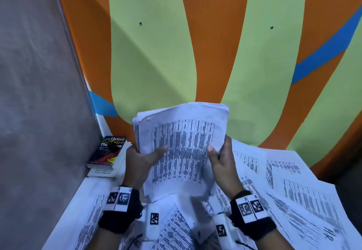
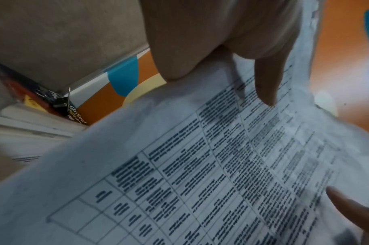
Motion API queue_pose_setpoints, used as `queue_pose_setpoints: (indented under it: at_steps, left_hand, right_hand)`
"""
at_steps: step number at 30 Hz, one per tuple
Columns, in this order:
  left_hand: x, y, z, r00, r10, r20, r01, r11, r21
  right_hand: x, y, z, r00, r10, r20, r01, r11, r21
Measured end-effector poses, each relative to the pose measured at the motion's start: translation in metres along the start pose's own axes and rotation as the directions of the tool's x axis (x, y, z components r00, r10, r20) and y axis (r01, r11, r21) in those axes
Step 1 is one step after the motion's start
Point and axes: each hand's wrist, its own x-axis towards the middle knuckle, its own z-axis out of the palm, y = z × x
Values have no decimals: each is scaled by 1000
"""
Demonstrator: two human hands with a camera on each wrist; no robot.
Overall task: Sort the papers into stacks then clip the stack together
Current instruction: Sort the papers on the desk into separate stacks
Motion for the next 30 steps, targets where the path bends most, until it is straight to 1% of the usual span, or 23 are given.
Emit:
queue_pose_setpoints:
  at_steps: [1,2,3,4,5,6,7,8,9,10,11,12,13,14,15,17,18,20,22,24,25,28,30]
  left_hand:
    - [-1,-2,-1,999,-10,42,10,1000,-2]
    - [-2,-8,-3,995,-51,84,51,999,7]
    - [-5,-15,-4,989,-93,117,89,995,40]
    - [-8,-25,-5,983,-137,126,127,988,86]
    - [-11,-31,-5,980,-165,110,151,981,123]
    - [-12,-37,-6,984,-169,63,157,974,160]
    - [-13,-37,-5,987,-159,14,153,969,195]
    - [-13,-36,-6,990,-139,-33,143,967,211]
    - [-12,-32,-9,990,-115,-77,130,967,217]
    - [-11,-30,-12,988,-105,-117,129,966,224]
    - [-11,-26,-14,982,-104,-156,137,967,217]
    - [-11,-24,-17,976,-107,-188,146,967,209]
    - [-13,-21,-18,974,-98,-205,143,966,214]
    - [-14,-20,-20,971,-90,-221,137,967,212]
    - [-16,-20,-21,970,-85,-228,136,966,218]
    - [-19,-22,-20,968,-86,-235,139,966,219]
    - [-21,-22,-19,967,-87,-241,143,965,221]
    - [-24,-21,-15,965,-80,-249,139,963,231]
    - [-27,-20,-13,964,-65,-256,130,961,244]
    - [-29,-21,-13,962,-74,-262,140,959,246]
    - [-29,-22,-13,961,-84,-263,151,958,243]
    - [-28,-23,-15,958,-88,-271,156,959,237]
    - [-27,-22,-16,958,-79,-274,146,962,232]
  right_hand:
    - [-1,1,0,999,20,25,-21,999,27]
    - [-3,3,-1,997,51,57,-52,999,12]
    - [-5,12,-2,993,79,90,-75,996,-45]
    - [-8,23,-3,986,102,130,-83,986,-143]
    - [-11,37,-8,976,152,156,-101,951,-292]
    - [-15,52,-14,954,245,174,-141,876,-461]
    - [-19,66,-24,921,360,151,-197,764,-615]
    - [-23,78,-37,888,454,72,-261,627,-734]
    - [-26,87,-53,861,507,-45,-336,499,-799]
    - [-29,92,-71,825,540,-166,-417,385,-823]
    - [-32,99,-89,776,574,-261,-492,291,-821]
    - [-35,102,-106,718,613,-328,-555,221,-802]
    - [-37,106,-120,656,659,-368,-606,168,-778]
    - [-39,109,-131,606,695,-388,-630,121,-767]
    - [-41,112,-138,572,717,-399,-635,78,-769]
    - [-44,120,-144,544,724,-424,-628,15,-778]
    - [-45,123,-145,536,729,-426,-629,8,-777]
    - [-44,125,-147,533,738,-413,-661,59,-748]
    - [-45,127,-150,584,703,-406,-687,161,-708]
    - [-45,128,-156,635,655,-409,-715,299,-632]
    - [-45,128,-160,649,642,-408,-726,362,-585]
    - [-46,130,-175,664,600,-446,-747,563,-354]
    - [-48,125,-180,649,579,-493,-738,636,-226]
